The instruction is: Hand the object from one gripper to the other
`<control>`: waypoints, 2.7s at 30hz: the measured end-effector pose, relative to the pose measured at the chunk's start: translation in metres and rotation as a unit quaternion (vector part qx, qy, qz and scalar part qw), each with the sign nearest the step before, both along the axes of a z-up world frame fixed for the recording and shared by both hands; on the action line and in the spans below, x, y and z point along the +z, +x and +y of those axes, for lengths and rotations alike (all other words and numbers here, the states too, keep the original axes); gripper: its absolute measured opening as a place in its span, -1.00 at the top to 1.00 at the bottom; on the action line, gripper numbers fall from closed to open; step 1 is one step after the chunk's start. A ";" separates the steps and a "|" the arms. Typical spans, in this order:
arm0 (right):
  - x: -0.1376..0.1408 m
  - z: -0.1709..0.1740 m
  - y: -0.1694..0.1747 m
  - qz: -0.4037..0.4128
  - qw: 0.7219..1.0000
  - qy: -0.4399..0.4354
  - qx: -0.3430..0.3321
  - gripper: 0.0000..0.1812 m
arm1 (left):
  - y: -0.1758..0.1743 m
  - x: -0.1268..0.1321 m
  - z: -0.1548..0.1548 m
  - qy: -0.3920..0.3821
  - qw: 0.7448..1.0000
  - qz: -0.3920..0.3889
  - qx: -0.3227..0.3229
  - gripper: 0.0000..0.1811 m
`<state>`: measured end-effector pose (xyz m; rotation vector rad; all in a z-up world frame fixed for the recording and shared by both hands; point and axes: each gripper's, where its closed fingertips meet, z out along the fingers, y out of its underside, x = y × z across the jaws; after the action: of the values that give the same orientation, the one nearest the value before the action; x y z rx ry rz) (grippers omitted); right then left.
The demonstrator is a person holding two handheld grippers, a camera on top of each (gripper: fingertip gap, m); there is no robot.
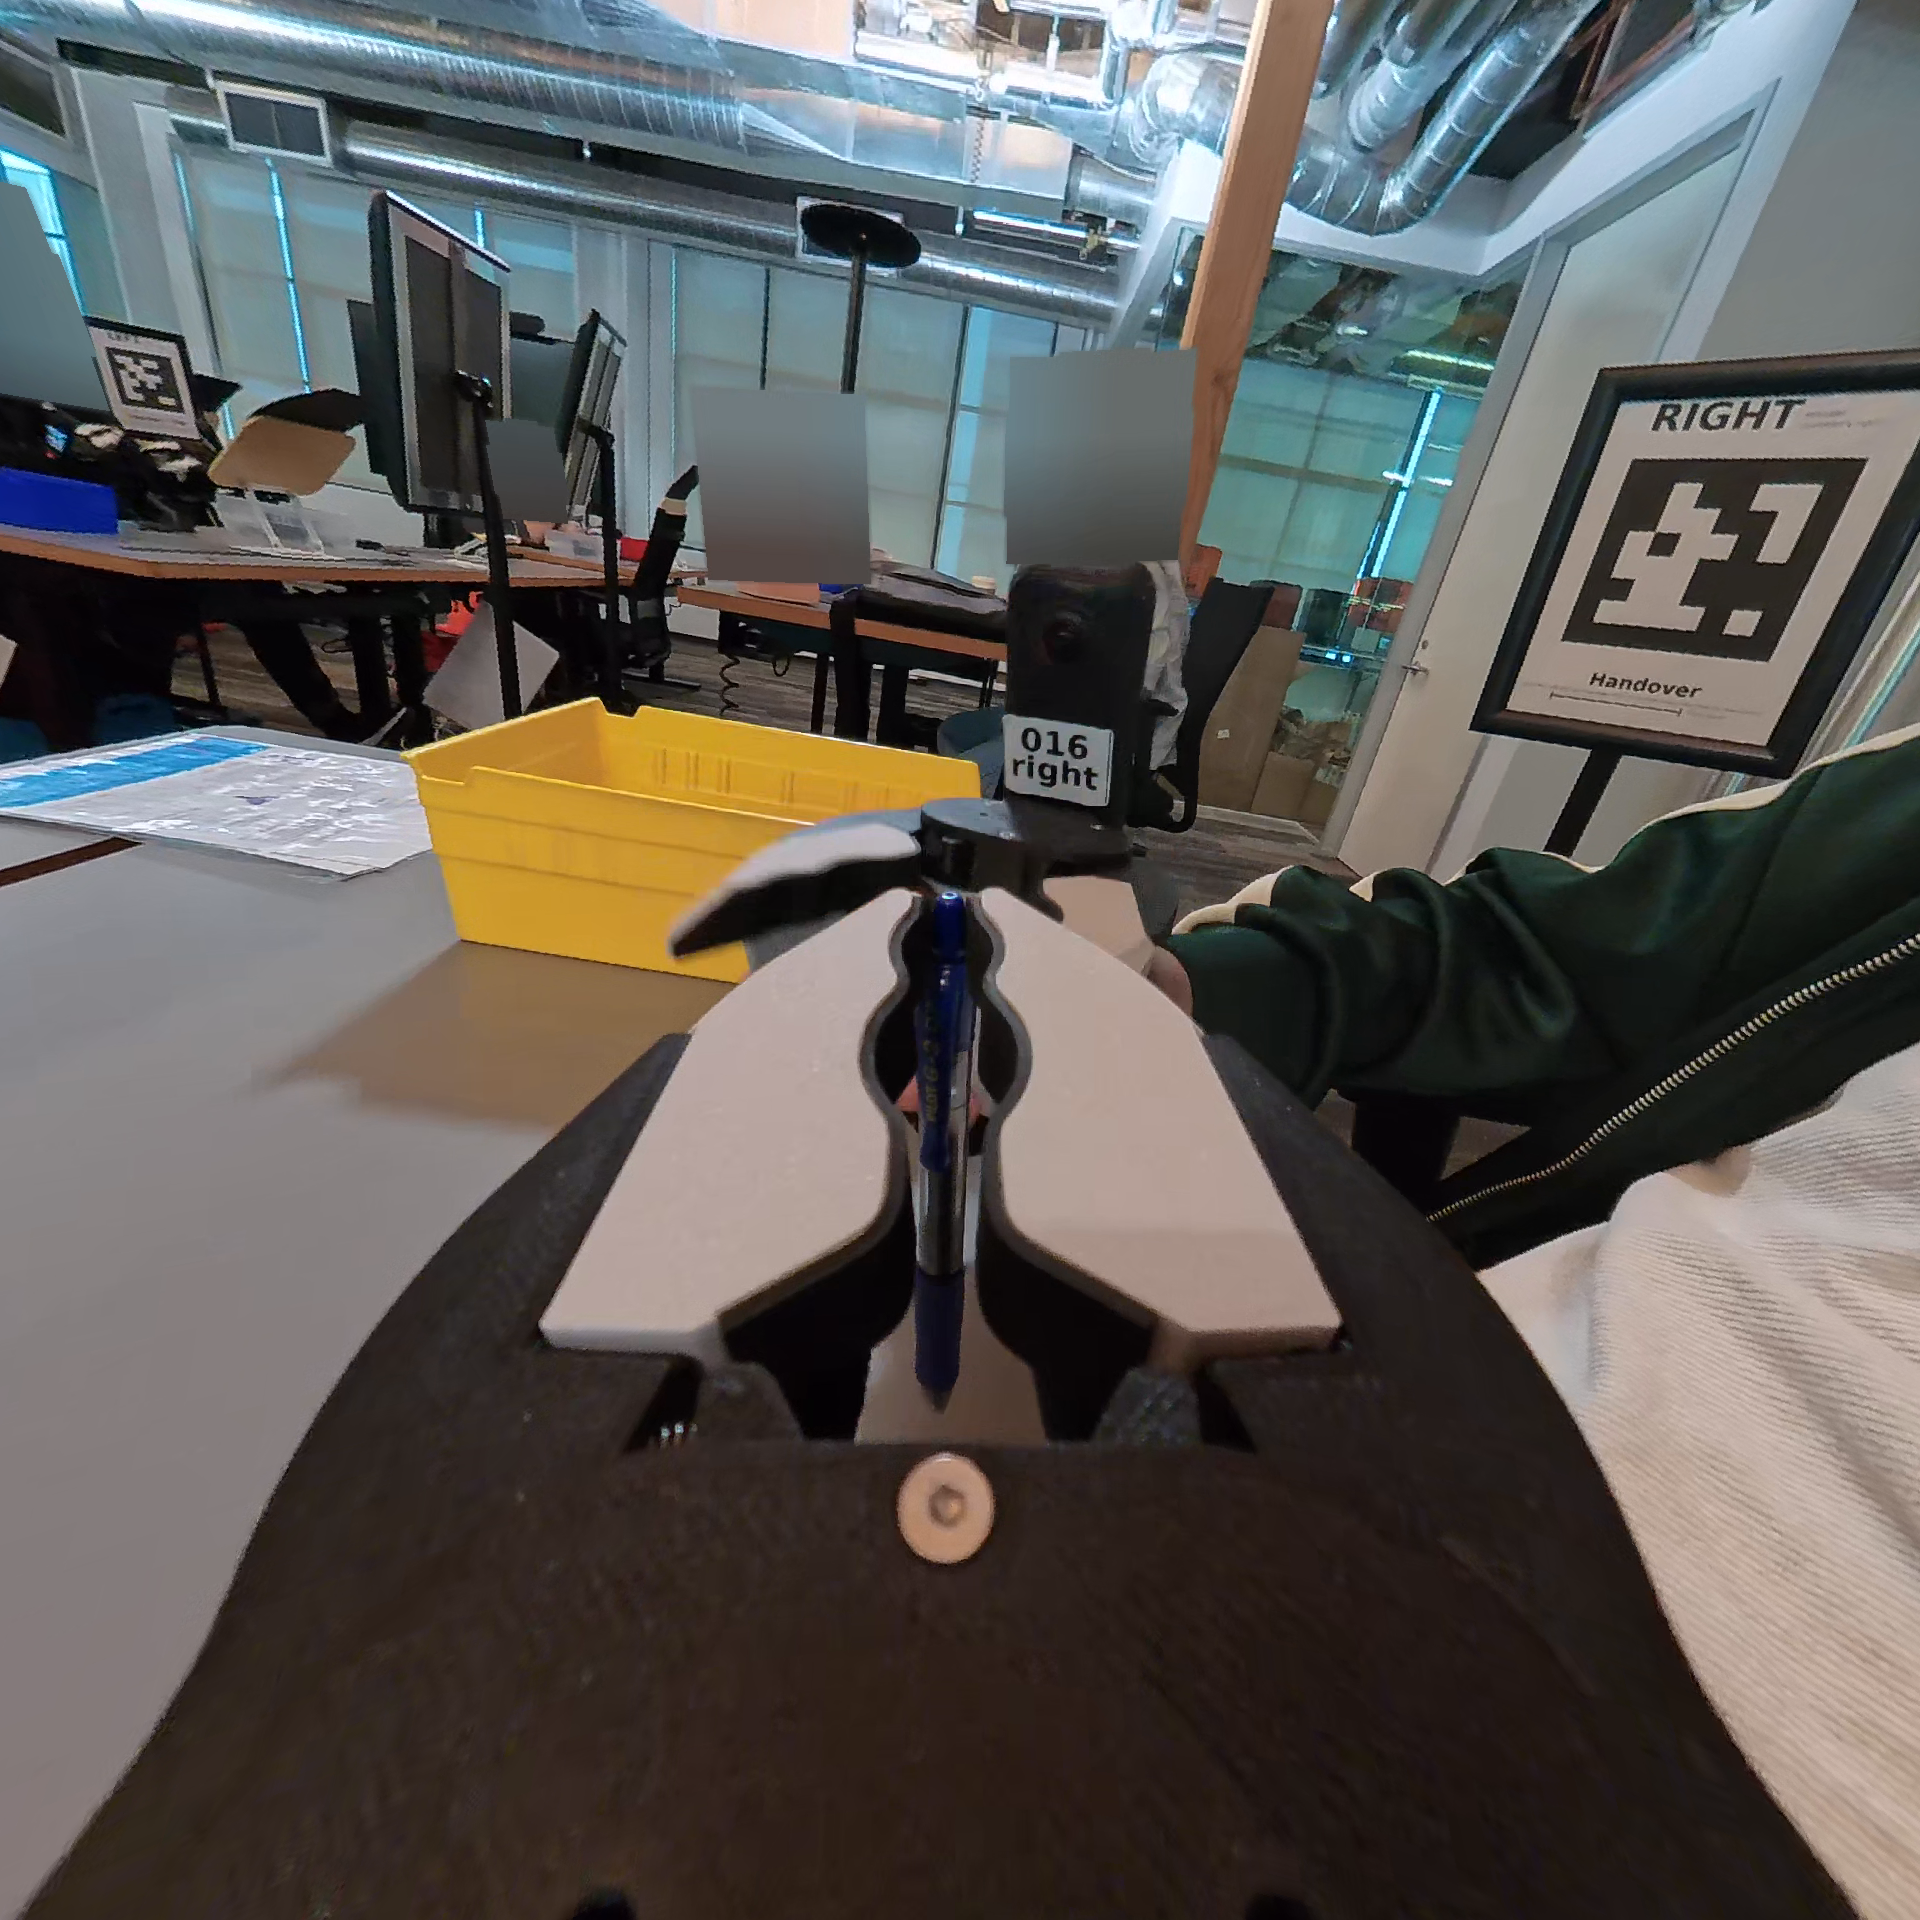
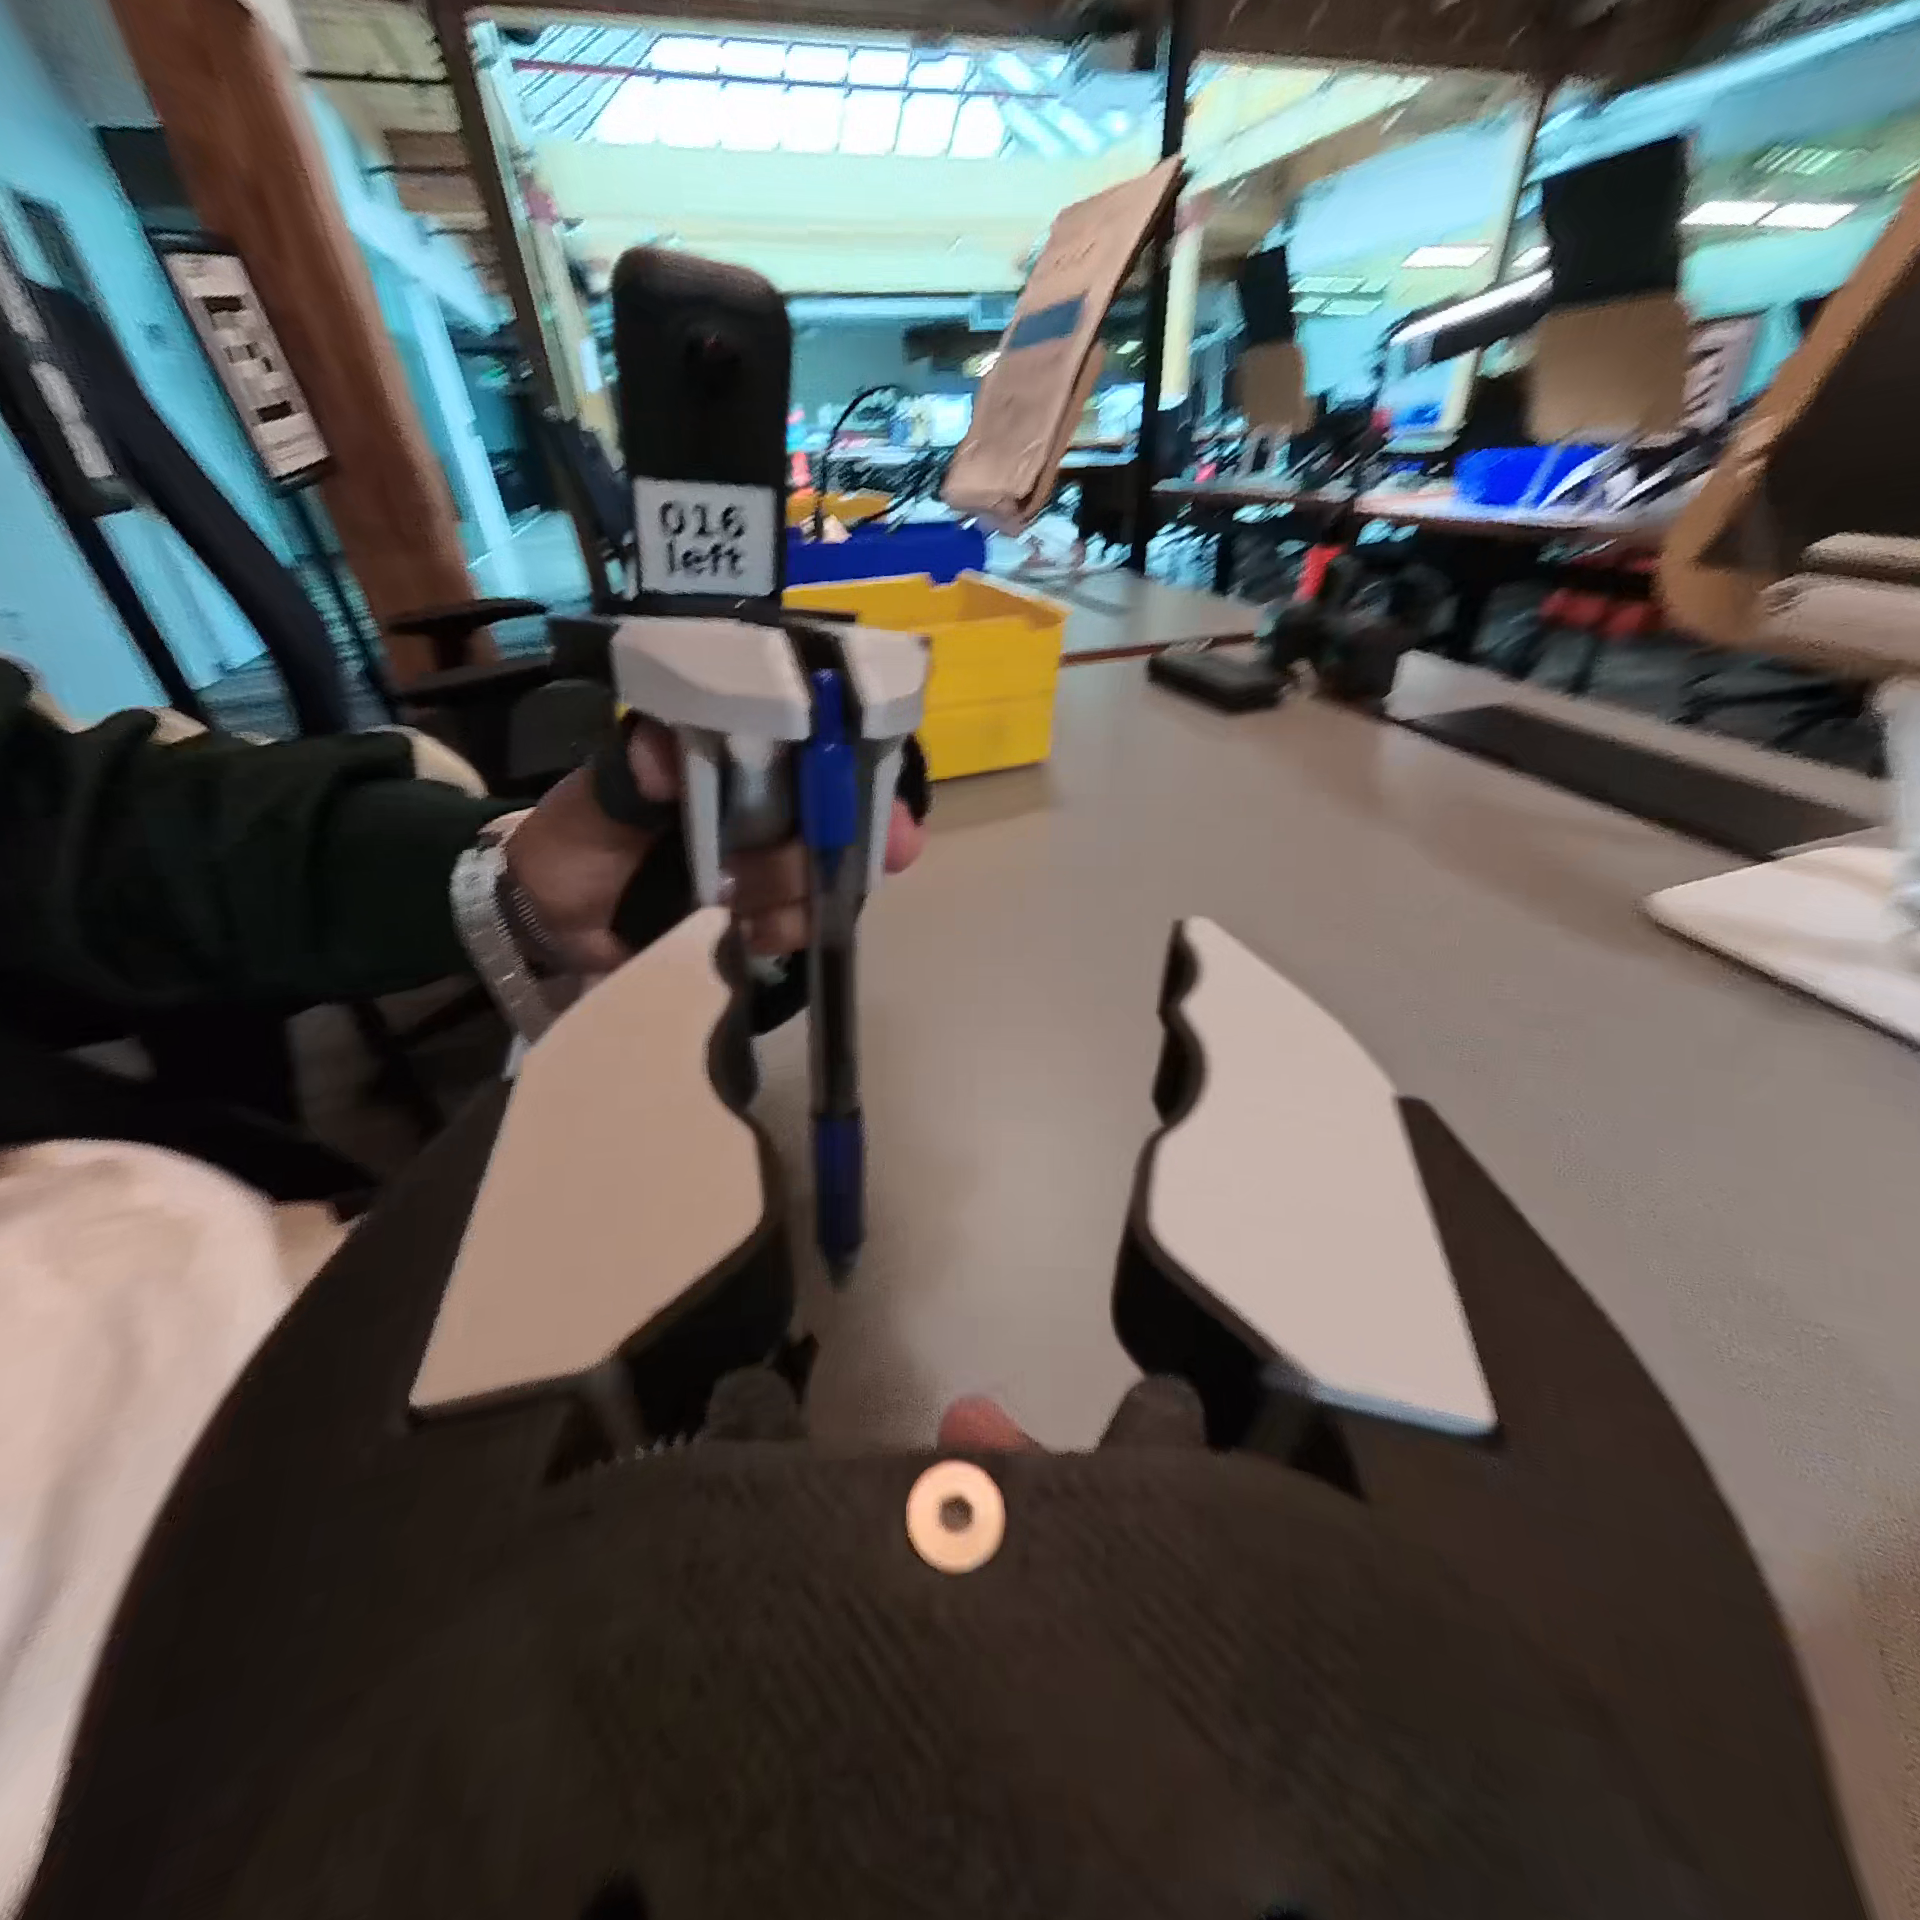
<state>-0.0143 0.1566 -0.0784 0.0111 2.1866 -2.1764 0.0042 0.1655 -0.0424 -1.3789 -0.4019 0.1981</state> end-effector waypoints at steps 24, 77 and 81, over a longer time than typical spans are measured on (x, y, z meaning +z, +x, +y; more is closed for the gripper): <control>0.011 0.002 0.016 0.034 0.999 -0.036 0.021 0.88 | -0.006 -0.001 -0.003 0.001 0.999 0.021 0.037 0.56; -0.033 -0.012 0.022 -0.016 0.996 0.062 0.067 0.90 | -0.007 -0.023 0.003 -0.076 0.997 -0.034 -0.001 0.88; -0.027 -0.011 0.022 -0.014 0.997 0.047 0.066 0.90 | -0.006 -0.018 0.002 -0.061 0.998 -0.028 -0.002 0.89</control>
<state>0.0080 0.1456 -0.1053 -0.0949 2.2061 -1.9910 -0.0019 0.1675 -0.0607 -1.5073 -0.4396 0.1843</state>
